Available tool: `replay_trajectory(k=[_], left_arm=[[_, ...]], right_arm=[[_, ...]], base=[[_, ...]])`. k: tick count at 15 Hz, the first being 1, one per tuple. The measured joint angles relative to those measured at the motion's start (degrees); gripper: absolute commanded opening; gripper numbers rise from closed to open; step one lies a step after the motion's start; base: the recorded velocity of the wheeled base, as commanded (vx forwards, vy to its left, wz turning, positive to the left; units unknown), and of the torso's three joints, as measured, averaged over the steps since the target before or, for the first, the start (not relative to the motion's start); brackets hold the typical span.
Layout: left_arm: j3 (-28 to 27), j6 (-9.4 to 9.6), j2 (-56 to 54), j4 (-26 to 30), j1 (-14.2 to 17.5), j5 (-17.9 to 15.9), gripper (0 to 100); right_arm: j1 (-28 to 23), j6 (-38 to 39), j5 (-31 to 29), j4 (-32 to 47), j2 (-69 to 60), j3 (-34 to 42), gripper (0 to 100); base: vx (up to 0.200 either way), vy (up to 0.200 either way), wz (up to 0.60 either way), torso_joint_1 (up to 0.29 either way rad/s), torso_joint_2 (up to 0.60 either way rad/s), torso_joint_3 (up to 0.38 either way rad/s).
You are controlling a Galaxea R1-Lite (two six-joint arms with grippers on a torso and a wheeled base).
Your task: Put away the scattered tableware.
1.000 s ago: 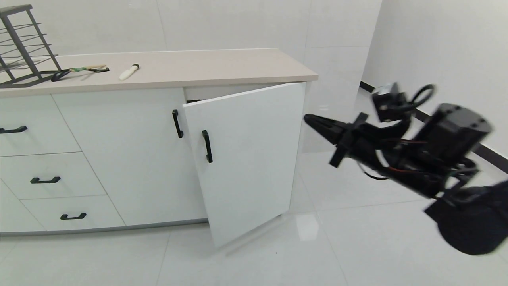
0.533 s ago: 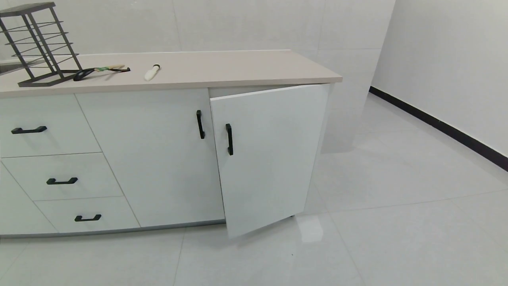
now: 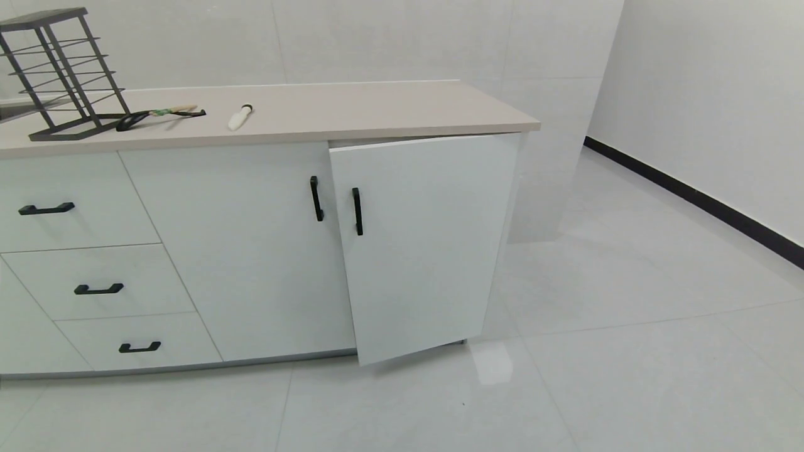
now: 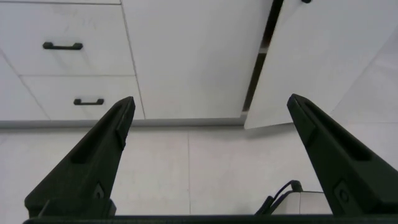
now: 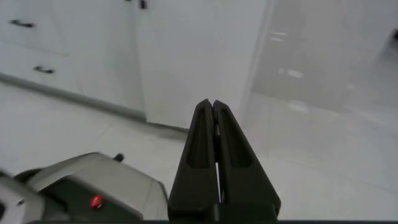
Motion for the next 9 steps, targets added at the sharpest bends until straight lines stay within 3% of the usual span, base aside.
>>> replay_trajectory(k=[2, 4, 5, 9], left_arm=[[0.0, -0.02, 0.0, 0.05, 0.0, 0.0, 100], [0.0, -0.09, 0.0, -0.05, 0.0, 0.0, 100], [0.0, -0.06, 0.0, 0.0, 0.0, 0.02, 100], [0.0, 0.0, 0.0, -0.02, -0.02, 0.0, 100]], right_arm=[[0.43, 0.07, -6.99, -0.11, -2.12, -0.27, 0], [0.61, 0.05, -20.47, -0.9, -3.11, -0.16, 0], [0.63, 0.71, -23.74, -1.33, -3.35, 0.09, 0], [0.77, 5.27, -27.92, 0.4, -3.72, 0.44, 0]], base=[[0.0, 0.2, 0.0, 0.005, 0.0, -0.005], [0.0, 0.2, 0.0, 0.007, 0.01, 0.005], [0.0, 0.2, 0.0, -0.002, 0.01, -0.002], [0.0, 0.2, 0.0, 0.001, 0.0, 0.004]])
